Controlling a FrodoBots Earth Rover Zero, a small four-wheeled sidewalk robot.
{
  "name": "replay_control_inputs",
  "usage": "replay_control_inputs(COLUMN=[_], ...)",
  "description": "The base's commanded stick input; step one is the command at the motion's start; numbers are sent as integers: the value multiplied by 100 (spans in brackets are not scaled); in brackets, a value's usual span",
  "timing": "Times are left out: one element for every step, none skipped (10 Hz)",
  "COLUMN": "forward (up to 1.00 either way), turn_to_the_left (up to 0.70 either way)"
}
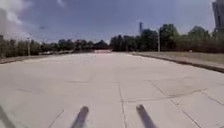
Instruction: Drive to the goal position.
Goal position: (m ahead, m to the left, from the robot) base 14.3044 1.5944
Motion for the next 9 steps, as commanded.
replay_control_inputs(forward=[100,100,100,100,100,100,100,100,100], turn_to_the_left=[0,0,0,0,0,0,0,0,0])
